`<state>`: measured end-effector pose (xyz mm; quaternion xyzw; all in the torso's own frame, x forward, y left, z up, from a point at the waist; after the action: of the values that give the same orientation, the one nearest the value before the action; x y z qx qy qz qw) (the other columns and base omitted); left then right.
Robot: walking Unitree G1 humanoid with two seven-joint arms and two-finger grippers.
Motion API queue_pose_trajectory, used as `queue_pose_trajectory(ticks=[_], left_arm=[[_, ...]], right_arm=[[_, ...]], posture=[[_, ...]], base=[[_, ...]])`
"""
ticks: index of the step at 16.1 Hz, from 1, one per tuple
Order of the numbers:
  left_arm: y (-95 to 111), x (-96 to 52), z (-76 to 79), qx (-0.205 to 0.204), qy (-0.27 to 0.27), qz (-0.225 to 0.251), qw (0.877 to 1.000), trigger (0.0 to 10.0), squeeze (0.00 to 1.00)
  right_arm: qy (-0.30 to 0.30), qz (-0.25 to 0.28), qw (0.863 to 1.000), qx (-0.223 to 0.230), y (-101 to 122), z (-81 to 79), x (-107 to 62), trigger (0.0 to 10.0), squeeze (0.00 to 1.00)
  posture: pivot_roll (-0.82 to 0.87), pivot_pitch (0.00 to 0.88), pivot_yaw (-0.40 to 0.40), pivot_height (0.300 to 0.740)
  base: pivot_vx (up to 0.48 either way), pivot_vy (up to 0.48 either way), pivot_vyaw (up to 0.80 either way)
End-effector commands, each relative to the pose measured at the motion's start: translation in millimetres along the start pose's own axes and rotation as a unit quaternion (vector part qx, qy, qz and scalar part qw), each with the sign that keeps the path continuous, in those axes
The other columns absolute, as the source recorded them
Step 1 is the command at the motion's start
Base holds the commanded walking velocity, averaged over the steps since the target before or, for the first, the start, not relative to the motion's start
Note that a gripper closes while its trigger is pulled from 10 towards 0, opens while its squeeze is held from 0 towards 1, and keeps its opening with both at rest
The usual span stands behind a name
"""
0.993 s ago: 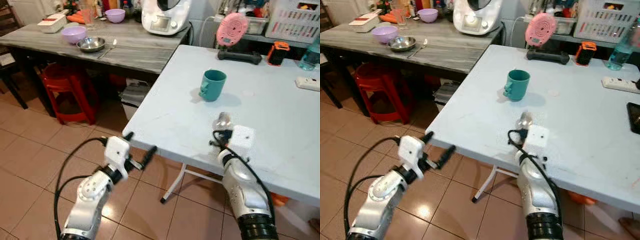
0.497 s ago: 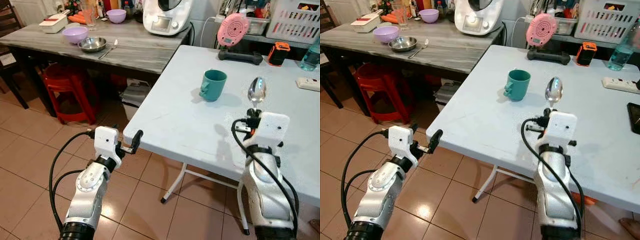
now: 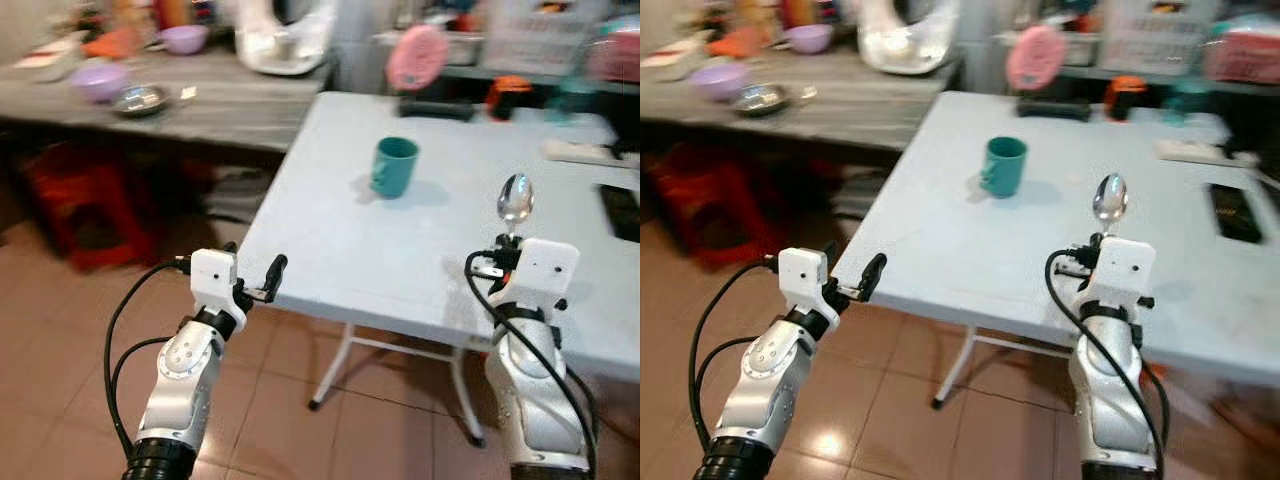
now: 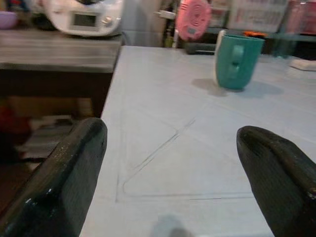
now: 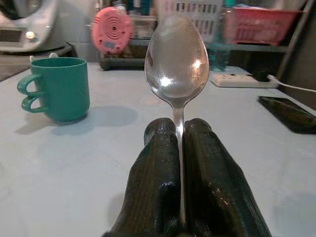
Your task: Setting the table
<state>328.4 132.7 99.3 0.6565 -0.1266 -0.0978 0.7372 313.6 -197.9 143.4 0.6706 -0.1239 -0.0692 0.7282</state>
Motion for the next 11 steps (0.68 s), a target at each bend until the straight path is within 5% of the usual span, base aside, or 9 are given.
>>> queue_pose_trajectory(ticks=[1,11], left_arm=[[1.5,1.1,-1.3,0.001,0.002,0.003,1.0,10.0,0.0],[1.6,5.2,0.1,0.002,0.002,0.006,1.0,10.0,0.0]], right_arm=[[0.004,0.015,1.0,0.001,8.3,-0.8,-0.5,10.0,0.0],[0.016,0.019,1.0,0.003,8.8,-3.9,-1.7,10.0,0.0]], posture=[[-0.07,0.0,0.028,0.74],[-0.07,0.0,0.03,0.74]], base=[[0.0,0.368,-0.8],[0.0,0.37,-0.05]])
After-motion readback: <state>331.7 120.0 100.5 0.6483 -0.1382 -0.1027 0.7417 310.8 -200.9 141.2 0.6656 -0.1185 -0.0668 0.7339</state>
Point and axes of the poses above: a point about 5 cm out from each wrist's last joint towards the gripper, its own x axis pointing out of the wrist towards the gripper, its own y axis along the axis of the wrist's last joint, z = x × y, the point moved 3 cm from there along x, pointing out of the wrist towards the gripper, and after that the axes turned 3 degrees about -x, right-handed, at the moved point
